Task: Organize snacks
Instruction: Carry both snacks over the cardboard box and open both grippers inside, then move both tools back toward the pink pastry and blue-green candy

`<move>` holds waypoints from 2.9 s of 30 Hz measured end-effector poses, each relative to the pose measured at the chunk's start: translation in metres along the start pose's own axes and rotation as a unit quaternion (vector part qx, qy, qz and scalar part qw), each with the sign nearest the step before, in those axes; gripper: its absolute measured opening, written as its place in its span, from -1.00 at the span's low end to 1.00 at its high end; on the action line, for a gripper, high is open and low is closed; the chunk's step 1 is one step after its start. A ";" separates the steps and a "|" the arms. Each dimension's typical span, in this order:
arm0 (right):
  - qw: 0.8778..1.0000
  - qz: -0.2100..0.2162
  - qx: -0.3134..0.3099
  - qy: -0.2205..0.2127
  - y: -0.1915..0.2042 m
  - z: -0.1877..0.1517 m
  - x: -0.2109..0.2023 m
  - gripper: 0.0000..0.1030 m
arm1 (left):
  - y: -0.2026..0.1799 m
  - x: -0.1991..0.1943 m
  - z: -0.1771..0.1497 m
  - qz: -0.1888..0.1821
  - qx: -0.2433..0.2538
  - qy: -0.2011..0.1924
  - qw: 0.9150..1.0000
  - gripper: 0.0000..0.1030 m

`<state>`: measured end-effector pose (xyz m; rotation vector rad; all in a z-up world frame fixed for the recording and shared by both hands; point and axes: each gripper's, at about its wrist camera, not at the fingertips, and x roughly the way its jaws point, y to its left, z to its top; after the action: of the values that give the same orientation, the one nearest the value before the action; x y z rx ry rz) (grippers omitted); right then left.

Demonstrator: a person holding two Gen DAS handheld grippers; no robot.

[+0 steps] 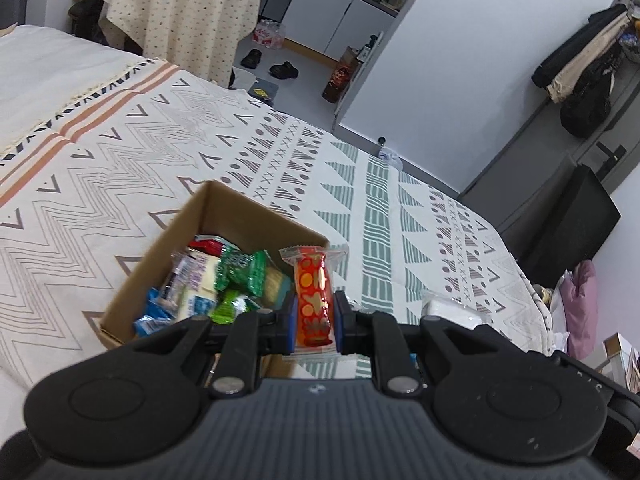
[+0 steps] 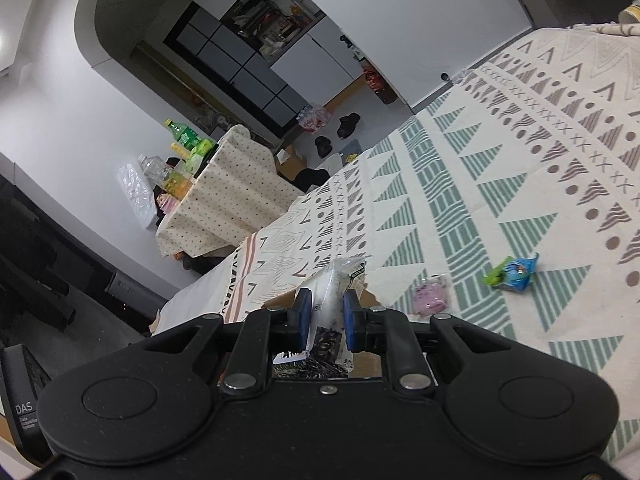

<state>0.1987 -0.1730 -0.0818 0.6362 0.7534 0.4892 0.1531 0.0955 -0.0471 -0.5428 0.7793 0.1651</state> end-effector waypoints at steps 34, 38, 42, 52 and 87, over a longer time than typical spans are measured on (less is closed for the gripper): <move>0.998 -0.003 -0.011 0.066 0.044 -0.022 0.090 -0.68 | 0.095 0.042 0.045 0.034 -0.065 0.043 0.996 0.07; 0.997 0.004 -0.017 0.077 0.048 -0.033 0.090 -0.62 | 0.102 0.045 0.043 0.036 -0.077 0.052 0.995 0.30; 0.996 -0.010 -0.024 0.090 0.049 -0.037 0.084 -0.30 | 0.098 0.041 0.038 0.041 -0.068 0.057 0.995 0.42; 0.997 -0.035 -0.028 0.056 0.033 -0.027 0.036 0.13 | 0.076 0.020 0.019 0.052 -0.055 0.050 0.996 0.62; 0.990 -0.124 -0.064 -0.026 -0.049 -0.003 -0.089 1.00 | -0.050 -0.006 -0.050 0.024 0.027 0.039 0.999 1.00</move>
<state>0.1488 -0.2617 -0.0750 0.4269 0.7340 0.2891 0.1342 0.0272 -0.0516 -0.4821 0.8718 0.1681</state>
